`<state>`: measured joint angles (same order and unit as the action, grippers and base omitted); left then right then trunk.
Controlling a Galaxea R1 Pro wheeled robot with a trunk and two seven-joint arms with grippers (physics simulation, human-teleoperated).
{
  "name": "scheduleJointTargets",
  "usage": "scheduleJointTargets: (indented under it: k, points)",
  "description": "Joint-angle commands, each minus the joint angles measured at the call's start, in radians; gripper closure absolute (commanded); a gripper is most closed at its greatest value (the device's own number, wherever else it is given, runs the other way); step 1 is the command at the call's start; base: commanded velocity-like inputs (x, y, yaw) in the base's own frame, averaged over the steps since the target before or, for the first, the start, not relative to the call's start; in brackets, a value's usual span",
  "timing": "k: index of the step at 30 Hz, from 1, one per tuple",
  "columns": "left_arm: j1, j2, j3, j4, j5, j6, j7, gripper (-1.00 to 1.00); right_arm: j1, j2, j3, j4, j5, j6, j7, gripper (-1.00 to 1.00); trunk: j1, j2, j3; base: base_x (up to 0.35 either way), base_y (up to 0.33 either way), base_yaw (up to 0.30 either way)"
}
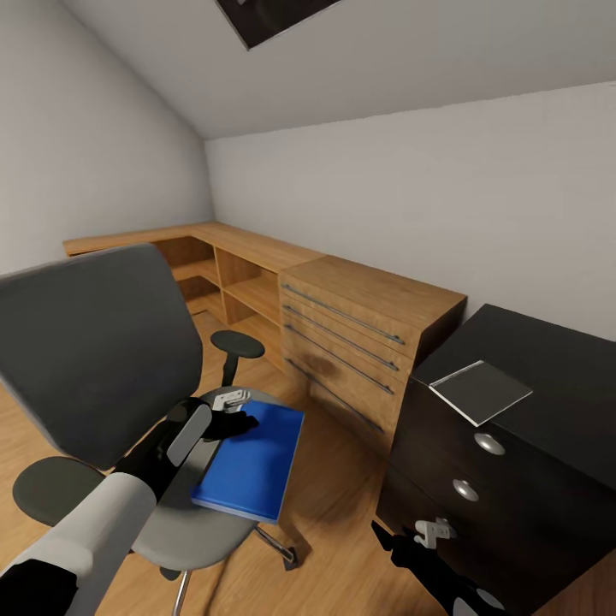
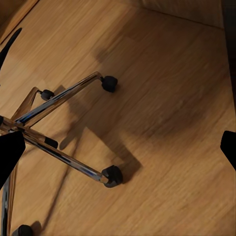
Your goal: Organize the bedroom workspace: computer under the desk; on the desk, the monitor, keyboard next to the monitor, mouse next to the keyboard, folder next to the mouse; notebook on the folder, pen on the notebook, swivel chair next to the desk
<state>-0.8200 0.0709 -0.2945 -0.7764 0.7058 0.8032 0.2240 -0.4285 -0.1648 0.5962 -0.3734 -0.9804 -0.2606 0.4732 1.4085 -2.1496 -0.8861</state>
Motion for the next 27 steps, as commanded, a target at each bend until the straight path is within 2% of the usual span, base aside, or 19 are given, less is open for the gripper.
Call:
scheduleJointTargets:
  k: [1, 27]
  points:
    - [-0.001, 0.001, -0.005, -0.001, 0.011, 0.001, 0.009, -1.0, -0.001, -0.001, 0.008, 0.001, -0.011, -0.005, 0.002, -1.0, 0.0, 0.0, -0.001, -0.001, -0.008, 0.0]
    - [-0.001, 0.007, -0.004, -0.001, 0.011, 0.002, 0.009, -1.0, -0.001, 0.0, 0.01, 0.003, -0.01, -0.005, 0.002, -1.0, 0.0, 0.0, -0.001, -0.014, -0.017, 0.0]
